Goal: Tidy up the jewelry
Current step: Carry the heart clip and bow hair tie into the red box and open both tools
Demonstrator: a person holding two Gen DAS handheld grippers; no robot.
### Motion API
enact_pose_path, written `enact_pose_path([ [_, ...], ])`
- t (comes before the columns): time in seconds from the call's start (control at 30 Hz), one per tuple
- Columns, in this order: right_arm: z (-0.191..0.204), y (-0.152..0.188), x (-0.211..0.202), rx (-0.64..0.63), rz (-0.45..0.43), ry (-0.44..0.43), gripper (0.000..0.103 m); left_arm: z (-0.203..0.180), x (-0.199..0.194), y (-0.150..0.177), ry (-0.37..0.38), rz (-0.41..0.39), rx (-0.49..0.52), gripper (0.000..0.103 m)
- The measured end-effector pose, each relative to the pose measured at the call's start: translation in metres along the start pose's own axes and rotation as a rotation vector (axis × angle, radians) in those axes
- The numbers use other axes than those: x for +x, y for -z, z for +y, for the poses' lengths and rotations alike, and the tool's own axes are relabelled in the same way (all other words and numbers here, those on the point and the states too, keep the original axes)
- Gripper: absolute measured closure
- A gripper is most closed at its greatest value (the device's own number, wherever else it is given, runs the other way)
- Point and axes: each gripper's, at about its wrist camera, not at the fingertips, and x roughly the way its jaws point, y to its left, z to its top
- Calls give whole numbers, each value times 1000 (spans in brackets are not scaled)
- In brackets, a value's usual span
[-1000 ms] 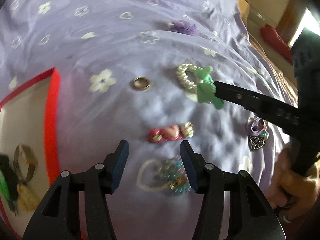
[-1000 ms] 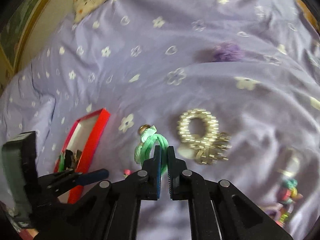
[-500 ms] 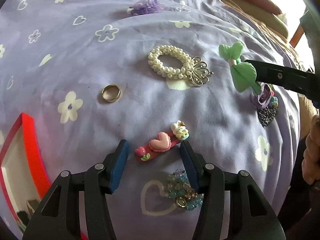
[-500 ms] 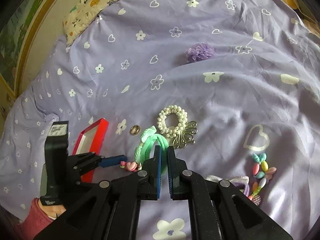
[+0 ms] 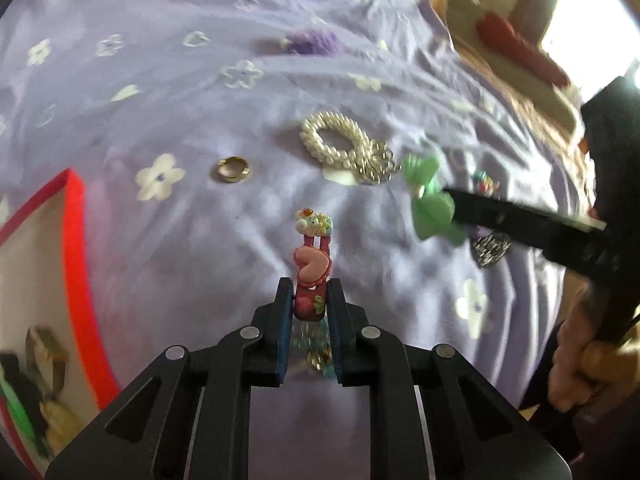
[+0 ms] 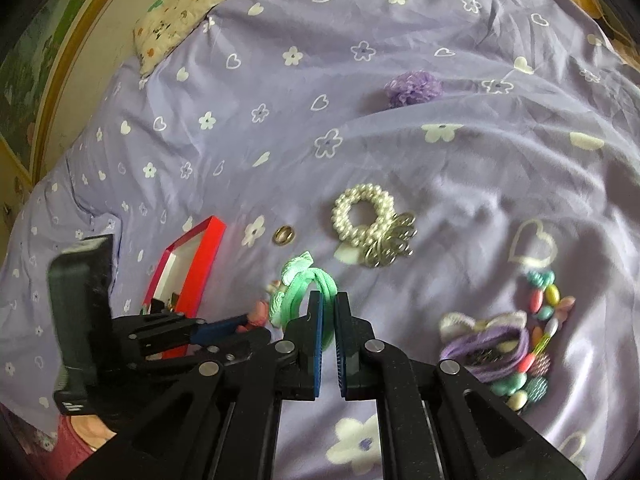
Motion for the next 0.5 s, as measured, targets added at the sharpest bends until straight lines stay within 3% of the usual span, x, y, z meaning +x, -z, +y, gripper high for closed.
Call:
enact_pose_path([
  [0.5,61,17,3,-96,28,-63,98,54,-80,46,-64,-147,-245,88],
])
